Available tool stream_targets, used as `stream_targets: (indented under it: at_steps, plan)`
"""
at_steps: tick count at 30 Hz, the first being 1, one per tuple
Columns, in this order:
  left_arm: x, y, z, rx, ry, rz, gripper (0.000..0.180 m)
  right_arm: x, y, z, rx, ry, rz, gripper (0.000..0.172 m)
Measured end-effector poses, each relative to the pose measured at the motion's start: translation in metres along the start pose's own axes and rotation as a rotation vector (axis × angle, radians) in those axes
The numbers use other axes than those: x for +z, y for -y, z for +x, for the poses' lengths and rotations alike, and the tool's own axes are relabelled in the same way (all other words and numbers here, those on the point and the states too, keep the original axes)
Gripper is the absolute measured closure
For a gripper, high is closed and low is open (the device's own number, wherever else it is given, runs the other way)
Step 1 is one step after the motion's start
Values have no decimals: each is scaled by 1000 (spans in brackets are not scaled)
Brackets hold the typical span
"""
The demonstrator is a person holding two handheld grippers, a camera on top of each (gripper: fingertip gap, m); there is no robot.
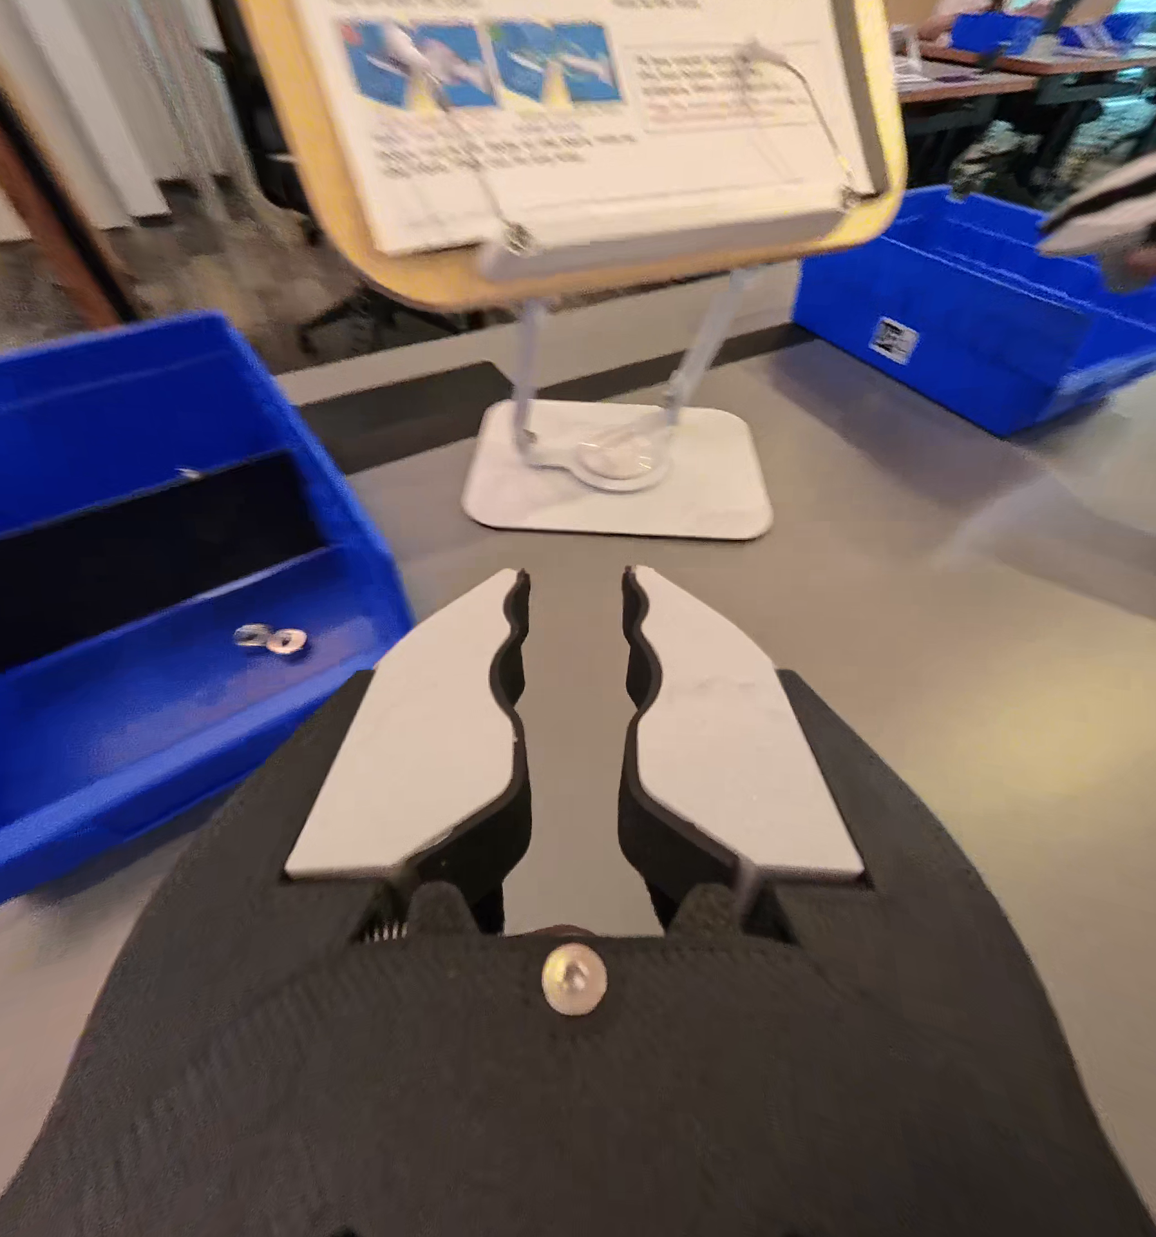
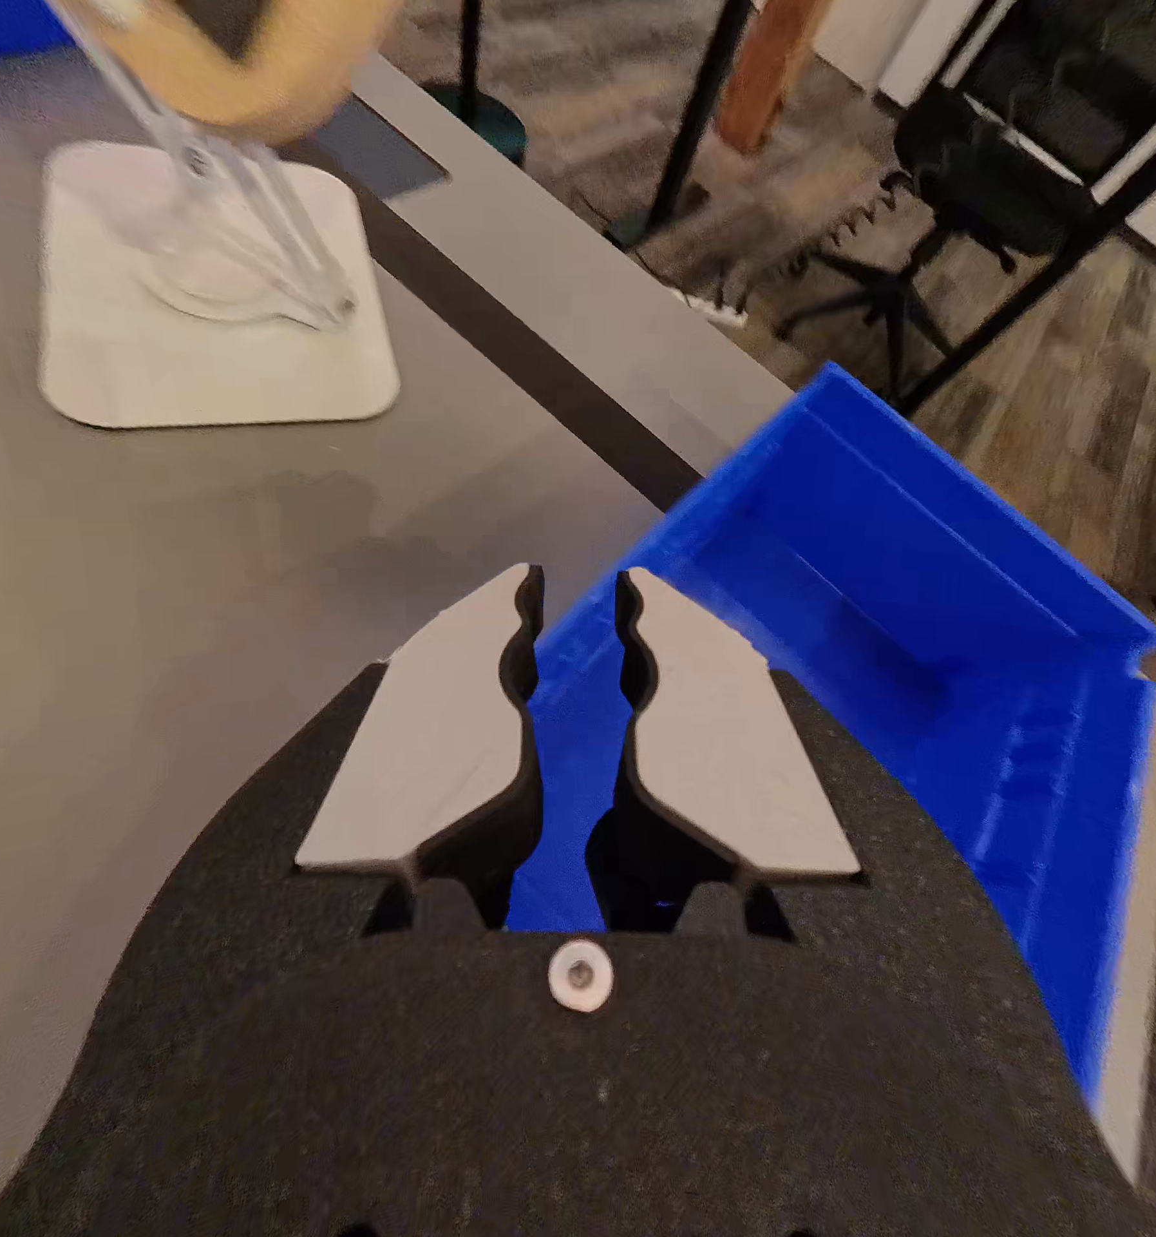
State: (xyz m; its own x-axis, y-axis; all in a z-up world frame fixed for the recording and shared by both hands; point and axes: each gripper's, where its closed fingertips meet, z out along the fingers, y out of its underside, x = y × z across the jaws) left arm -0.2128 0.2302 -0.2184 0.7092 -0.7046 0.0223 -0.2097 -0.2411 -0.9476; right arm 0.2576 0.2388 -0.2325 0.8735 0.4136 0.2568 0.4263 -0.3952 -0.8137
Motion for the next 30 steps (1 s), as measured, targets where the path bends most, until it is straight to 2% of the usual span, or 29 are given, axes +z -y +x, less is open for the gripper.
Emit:
stream_targets:
  at_steps: [4, 7, 12, 15, 18, 20, 23, 27, 30]
  plan:
    - [-7, 19, -50, 64, 114, -51, 155, 7, 10, -42, -48, 54, 89, 152]
    - [7, 31, -87, 95, 156, -115, 153, 16, 13, -71, -105, 82, 150, 154]
    - [63, 44, -149, 142, 144, -241, 156, 27, 19, -103, -187, 116, 241, 155]
    - [104, 39, -178, 128, 103, -355, 156, 34, 14, -115, -224, 154, 249, 155]
    - [143, 24, -215, 166, 127, -530, 155, 36, 12, -120, -248, 163, 255, 156]
    - [167, 17, -236, 207, 141, -591, 160, 37, 9, -121, -258, 161, 253, 156]
    - [195, -9, -256, 161, 117, -767, 156, 39, 3, -124, -268, 174, 242, 156]
    - [215, -45, -278, 172, 127, -963, 155, 42, -3, -126, -272, 198, 231, 156]
    - [225, -56, -279, 168, 124, -1022, 159, 37, 3, -130, -300, 197, 268, 158]
